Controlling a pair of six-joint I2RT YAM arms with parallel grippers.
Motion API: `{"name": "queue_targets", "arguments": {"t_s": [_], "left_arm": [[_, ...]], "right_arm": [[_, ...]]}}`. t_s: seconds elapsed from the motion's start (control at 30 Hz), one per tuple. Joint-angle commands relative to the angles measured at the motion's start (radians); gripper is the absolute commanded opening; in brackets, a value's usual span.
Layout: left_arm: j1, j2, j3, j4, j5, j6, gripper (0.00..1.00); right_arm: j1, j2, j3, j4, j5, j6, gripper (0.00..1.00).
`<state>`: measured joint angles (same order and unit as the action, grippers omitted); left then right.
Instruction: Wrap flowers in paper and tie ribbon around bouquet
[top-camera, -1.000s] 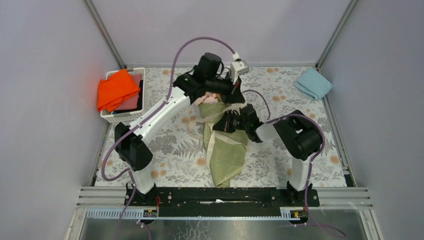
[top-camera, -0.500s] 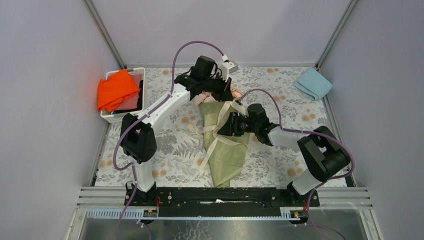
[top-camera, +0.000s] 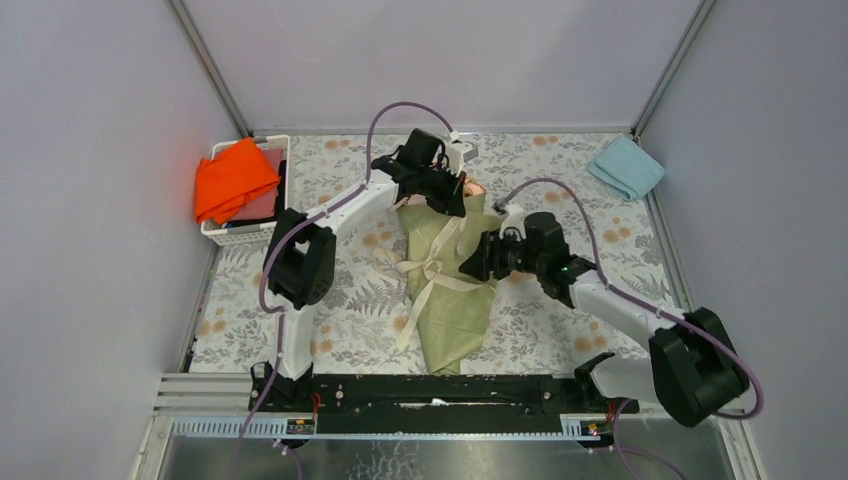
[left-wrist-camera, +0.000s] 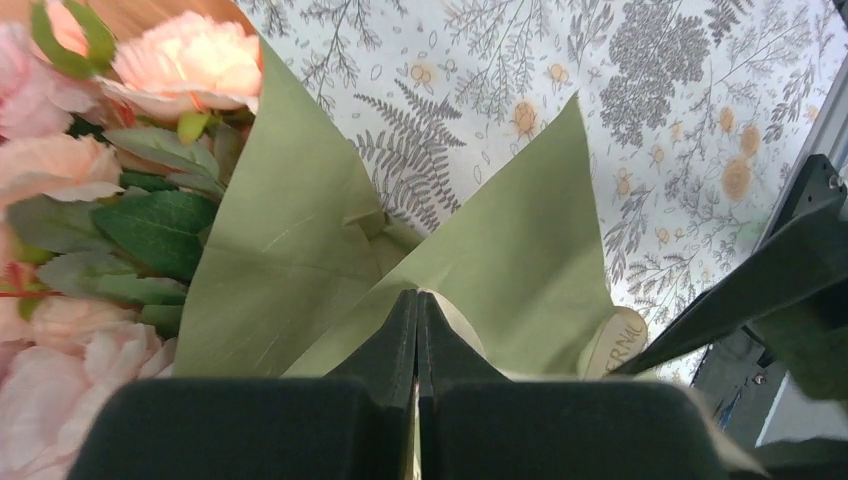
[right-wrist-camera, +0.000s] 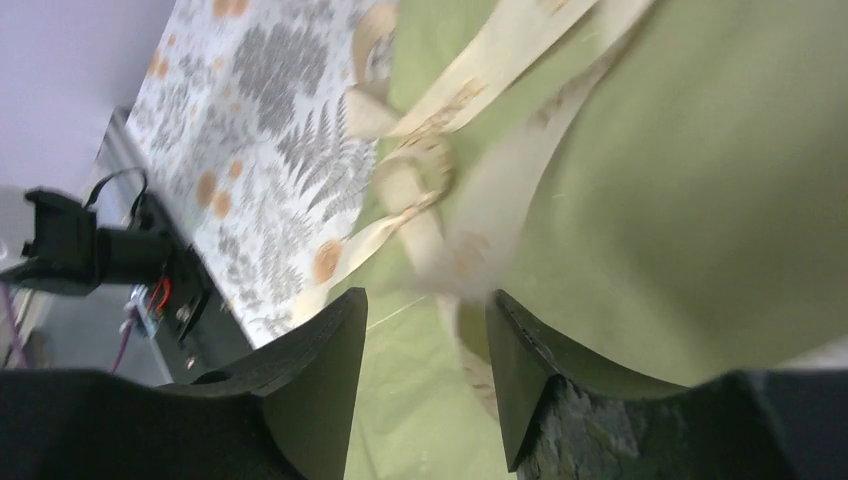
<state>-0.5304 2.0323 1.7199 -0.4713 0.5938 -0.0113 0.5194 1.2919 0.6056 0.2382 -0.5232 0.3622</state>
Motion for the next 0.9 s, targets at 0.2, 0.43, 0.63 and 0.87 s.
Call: {"name": "queue_targets", "arguments": {"t_s": [0.2, 0.43, 0.63, 0.87], "left_arm": [[-0.037, -0.036, -0.012, 0.008, -0.01, 0.067, 0.0], [-0.048, -0.043, -0.018, 0.008, -0.012, 0.078, 0.0], [-0.048, -0.047, -0.02, -0.003, 0.003, 0.087, 0.0], [-0.047, -0.069, 0.0, -0.133, 0.056, 0.226, 0.55]], "right_arm": [[-0.227, -0.101, -0.015, 0.222, -0.008, -0.26, 0.66], [-0.223, 0.156, 0.107, 0.291, -0.208, -0.159, 0.65], [-0.212, 0.279, 0.102, 0.374, -0.137, -0.089, 0.46], [-0.213, 0.331, 0.12, 0.4, -0.096, -0.002, 0.0]]}}
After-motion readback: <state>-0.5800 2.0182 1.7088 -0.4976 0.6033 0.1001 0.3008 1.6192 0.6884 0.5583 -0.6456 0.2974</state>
